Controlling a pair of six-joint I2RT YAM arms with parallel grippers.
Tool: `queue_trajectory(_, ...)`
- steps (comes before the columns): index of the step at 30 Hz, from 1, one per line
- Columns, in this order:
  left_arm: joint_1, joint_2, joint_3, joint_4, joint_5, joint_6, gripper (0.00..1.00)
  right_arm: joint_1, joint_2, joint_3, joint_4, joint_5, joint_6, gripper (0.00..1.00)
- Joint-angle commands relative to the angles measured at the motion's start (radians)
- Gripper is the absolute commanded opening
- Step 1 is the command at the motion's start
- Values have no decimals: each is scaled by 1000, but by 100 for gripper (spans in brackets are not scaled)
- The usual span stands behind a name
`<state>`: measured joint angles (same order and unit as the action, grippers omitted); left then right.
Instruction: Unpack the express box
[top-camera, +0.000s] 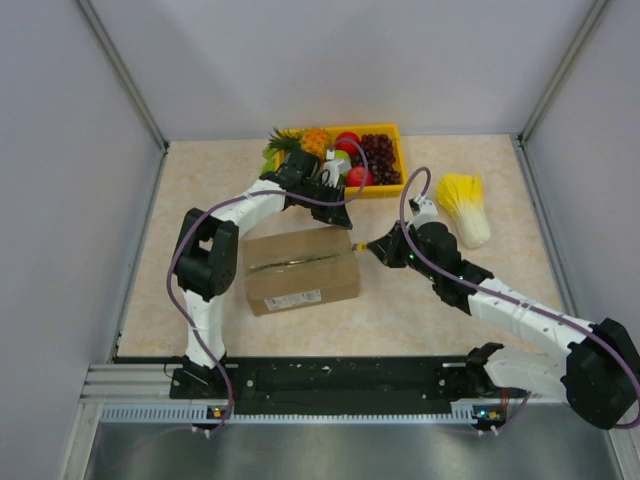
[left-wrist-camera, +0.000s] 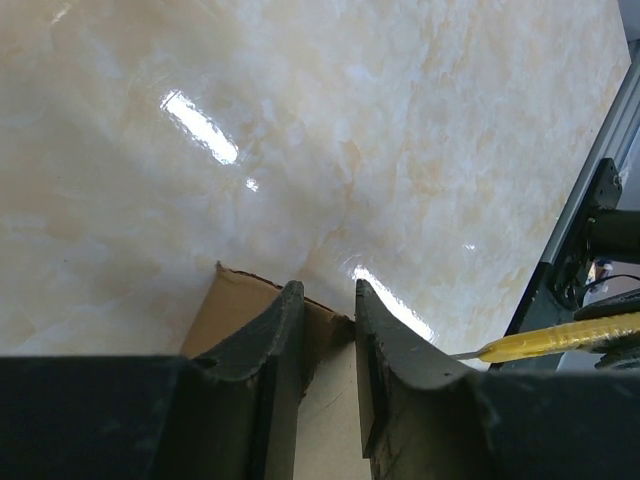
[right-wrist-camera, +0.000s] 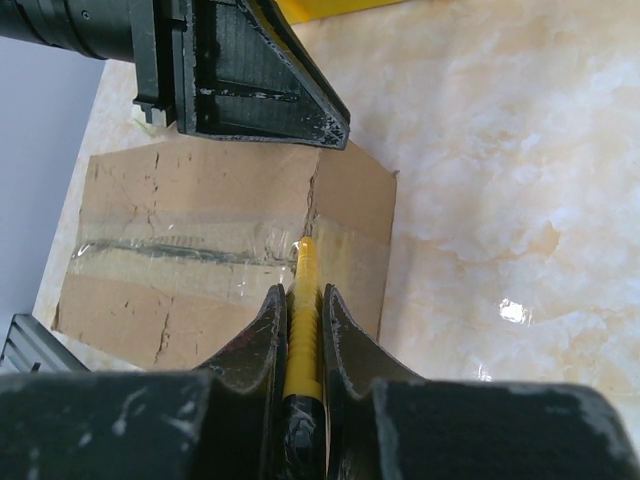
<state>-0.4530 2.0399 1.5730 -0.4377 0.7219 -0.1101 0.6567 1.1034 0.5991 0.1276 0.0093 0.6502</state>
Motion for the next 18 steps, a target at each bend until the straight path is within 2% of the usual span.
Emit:
queue_trajectory(1,23,71,-77,-105,-279,84,28,17,-42,-38,-160,-172,5,0)
queue_trajectory(18,23,78,-79,-114,-303,76,28,15,-106,-68,-195,-270,5,0)
